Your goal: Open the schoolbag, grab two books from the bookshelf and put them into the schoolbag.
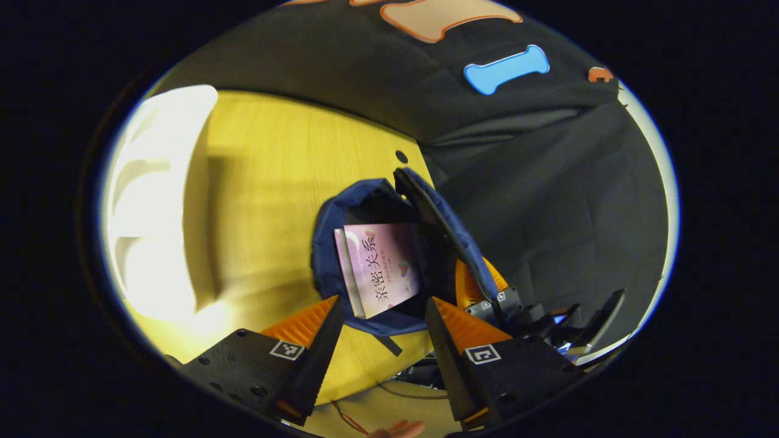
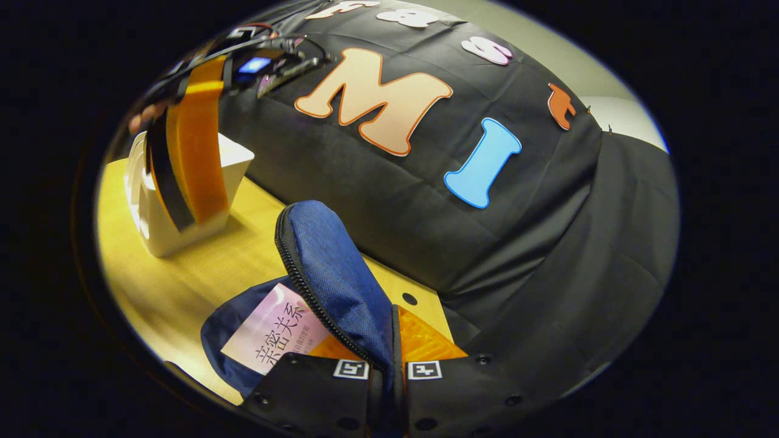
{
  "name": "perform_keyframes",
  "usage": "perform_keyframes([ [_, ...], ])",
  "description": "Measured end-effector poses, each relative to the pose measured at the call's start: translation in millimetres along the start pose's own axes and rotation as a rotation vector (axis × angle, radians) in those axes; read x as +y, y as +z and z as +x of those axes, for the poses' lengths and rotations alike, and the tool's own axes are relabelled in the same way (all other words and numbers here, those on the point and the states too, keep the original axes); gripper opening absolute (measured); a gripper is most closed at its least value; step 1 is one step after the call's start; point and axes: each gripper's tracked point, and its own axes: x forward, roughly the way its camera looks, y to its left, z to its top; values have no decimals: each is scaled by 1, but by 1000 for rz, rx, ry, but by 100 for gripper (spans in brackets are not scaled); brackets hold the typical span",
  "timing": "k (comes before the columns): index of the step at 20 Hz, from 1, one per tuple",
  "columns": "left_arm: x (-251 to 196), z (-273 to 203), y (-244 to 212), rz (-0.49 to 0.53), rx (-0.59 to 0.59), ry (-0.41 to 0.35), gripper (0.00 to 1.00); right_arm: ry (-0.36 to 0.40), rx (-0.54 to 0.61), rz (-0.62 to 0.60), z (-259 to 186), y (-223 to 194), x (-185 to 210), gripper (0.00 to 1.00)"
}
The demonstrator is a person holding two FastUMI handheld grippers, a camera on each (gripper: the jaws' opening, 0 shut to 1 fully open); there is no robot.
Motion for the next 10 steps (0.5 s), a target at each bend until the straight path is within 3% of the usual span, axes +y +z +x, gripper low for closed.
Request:
perform_keyframes([
  [4, 34, -77, 19, -22, -99, 113, 81, -25, 17, 6, -1, -2, -4, 7],
  [6, 64, -122, 31, -38, -153, 190, 87, -35, 24, 2, -2, -2, -4, 9],
  [10, 126, -216, 60, -114, -258, 345, 88, -47, 37, -20, -1, -4, -4, 8],
])
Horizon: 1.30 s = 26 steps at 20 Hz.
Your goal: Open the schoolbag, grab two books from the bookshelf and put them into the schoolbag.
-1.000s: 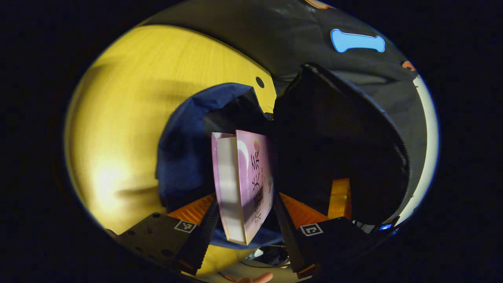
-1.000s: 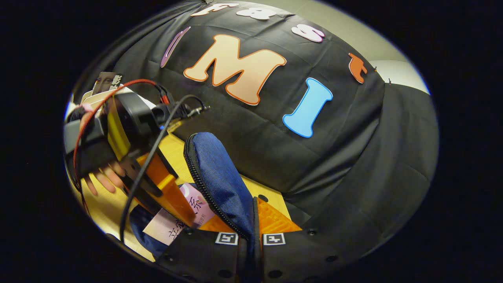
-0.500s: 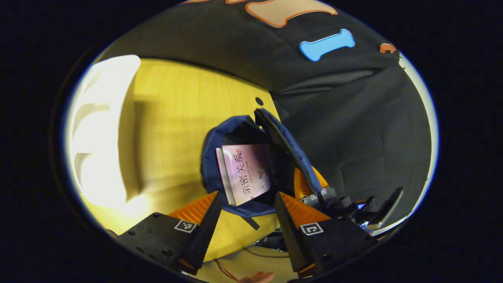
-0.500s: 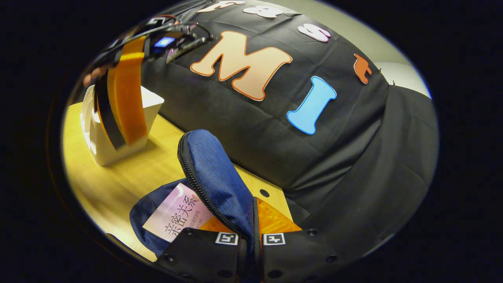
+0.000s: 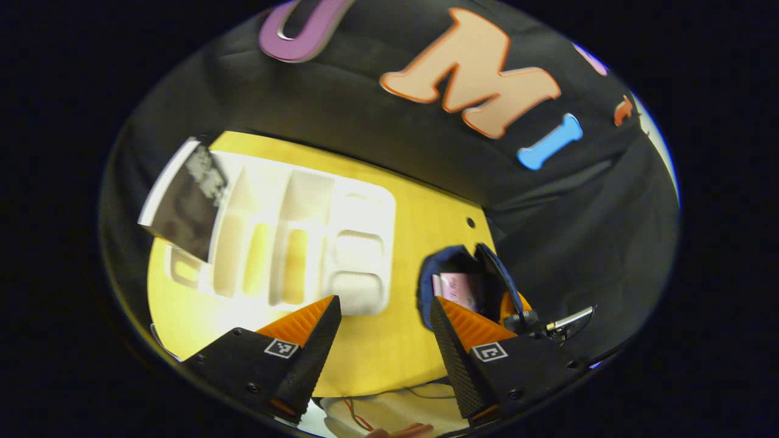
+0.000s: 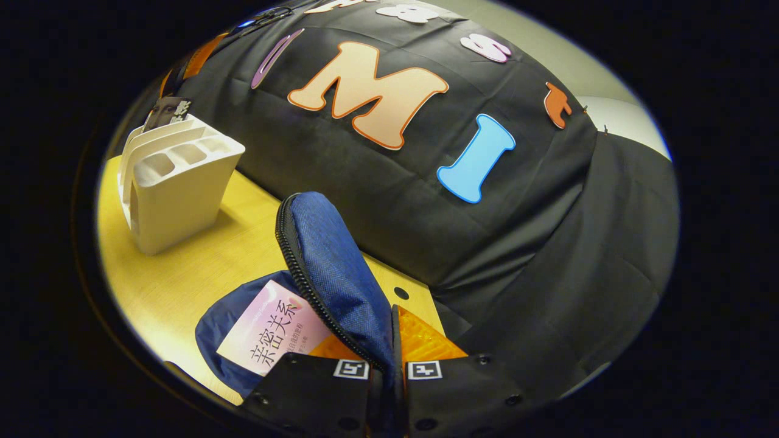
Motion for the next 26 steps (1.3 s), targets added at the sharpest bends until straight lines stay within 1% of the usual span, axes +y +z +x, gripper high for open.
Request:
perform_keyframes([
  [2, 42, -28, 23, -37, -40, 82, 88, -7, 8, -4, 0, 0, 1, 9],
  [5, 114, -56, 53, -51, -94, 229, 88, -23, 21, -15, 4, 0, 6, 7],
  [8, 167, -66, 70, -58, -101, 315, 87, -31, 35, -16, 2, -2, 11, 7],
  [10, 188, -60, 67, -66, -59, 339, 87, -41, 45, -16, 2, -2, 15, 7],
  [13, 200, -36, 62, -79, 3, 332, 87, -58, 55, -26, 2, -1, 19, 7],
  [14, 203, -27, 61, -84, 28, 332, 92, -64, 58, -28, 1, -1, 21, 9],
  [15, 209, -19, 60, -88, 52, 326, 87, -69, 62, -31, 1, 0, 22, 8],
  [19, 214, 4, 59, -76, 122, 270, 84, -89, 77, -41, 1, 2, 26, 7],
  [21, 208, 16, 59, -64, 170, 232, 81, -93, 84, -46, 2, 2, 30, 7],
  [22, 208, 22, 58, -57, 195, 226, 75, -95, 87, -50, 2, 1, 32, 7],
  [23, 208, 31, 58, -50, 215, 231, 72, -97, 89, -54, 3, 2, 32, 7],
  [24, 208, 38, 59, -39, 229, 243, 66, -99, 91, -56, 3, 3, 32, 8],
  [25, 207, 46, 59, -24, 246, 252, 64, -100, 92, -57, 4, 3, 32, 7],
  [26, 209, 51, 58, -22, 262, 262, 64, -102, 92, -59, 3, 3, 33, 7],
])
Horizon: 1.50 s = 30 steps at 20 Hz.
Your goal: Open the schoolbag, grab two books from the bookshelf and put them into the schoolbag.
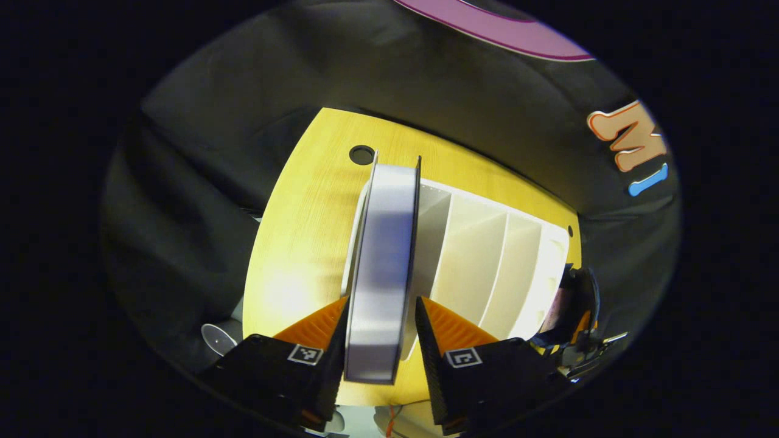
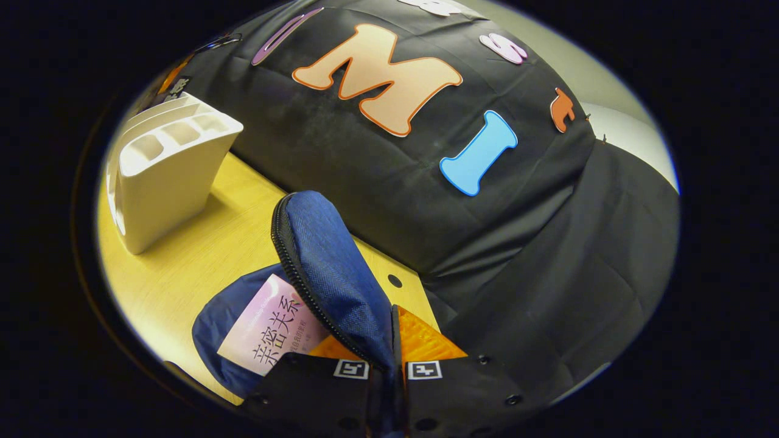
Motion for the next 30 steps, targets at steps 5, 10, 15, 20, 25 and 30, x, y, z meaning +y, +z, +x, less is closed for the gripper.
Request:
perform_keyframes([
  [5, 2, 22, 6, 7, 51, 39, 37, -2, 1, -12, -1, 1, -1, 7],
  [10, -1, 35, 5, 66, 93, 90, 42, 0, 0, -22, -1, 2, 1, 7],
  [15, -3, 42, -1, 111, 132, 143, 41, -3, -2, -27, -3, 0, 2, 7],
  [20, -2, 38, -7, 68, 148, 154, 41, 1, -5, -18, -1, 1, 2, 7],
  [25, -13, 5, -9, 80, 117, 172, 41, 10, -15, -7, -3, 1, -1, 9],
  [30, -29, -43, -16, 103, 62, 197, 41, 17, -28, 18, -6, -1, -3, 7],
])
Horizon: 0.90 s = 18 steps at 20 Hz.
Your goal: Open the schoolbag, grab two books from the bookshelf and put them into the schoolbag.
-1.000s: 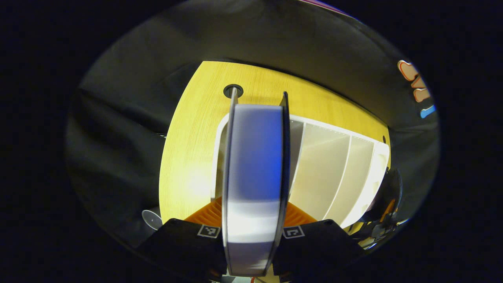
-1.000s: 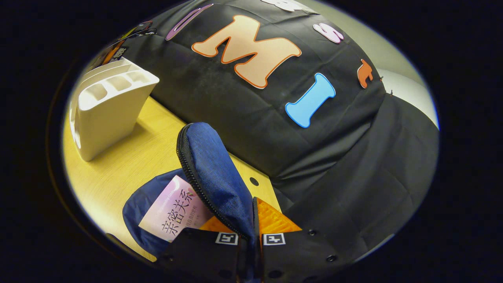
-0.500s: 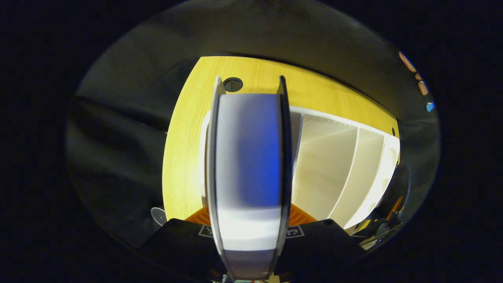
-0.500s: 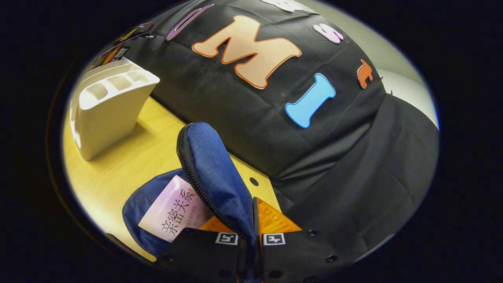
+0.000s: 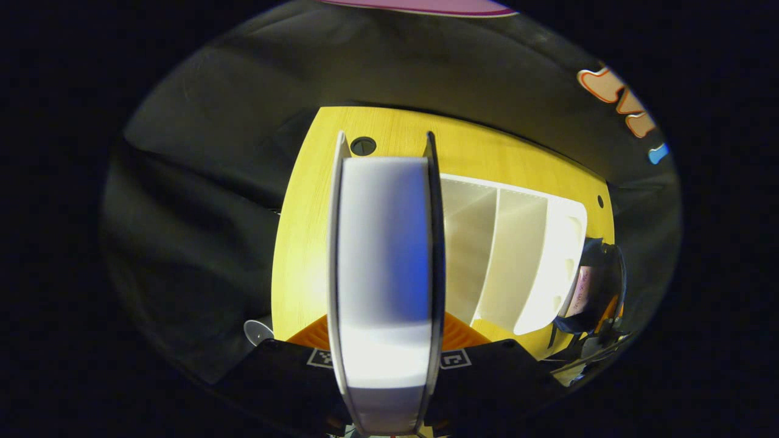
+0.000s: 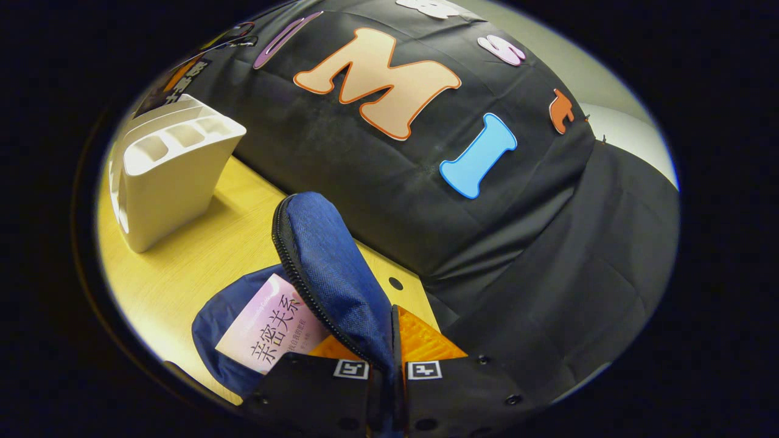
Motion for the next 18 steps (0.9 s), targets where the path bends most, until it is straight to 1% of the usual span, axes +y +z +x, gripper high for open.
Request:
perform_keyframes([
  [3, -4, -30, -3, -6, -36, 22, 40, 5, -3, 9, 0, 0, -2, 7],
  [4, -5, -40, -5, -5, -53, 24, 40, 5, -5, 12, 0, 0, -3, 9],
  [6, -10, -61, -9, -20, -79, 22, 40, 9, -7, 25, -1, -1, -3, 7],
  [11, -34, -103, -19, -54, -125, -26, 40, 25, -23, 31, 1, 0, -8, 7],
  [15, -59, -125, -26, -46, -174, -55, 40, 45, -34, 46, 0, 0, -10, 9],
  [18, -100, -135, -37, -31, -196, -128, 41, 51, -37, 69, -1, -1, -15, 7],
])
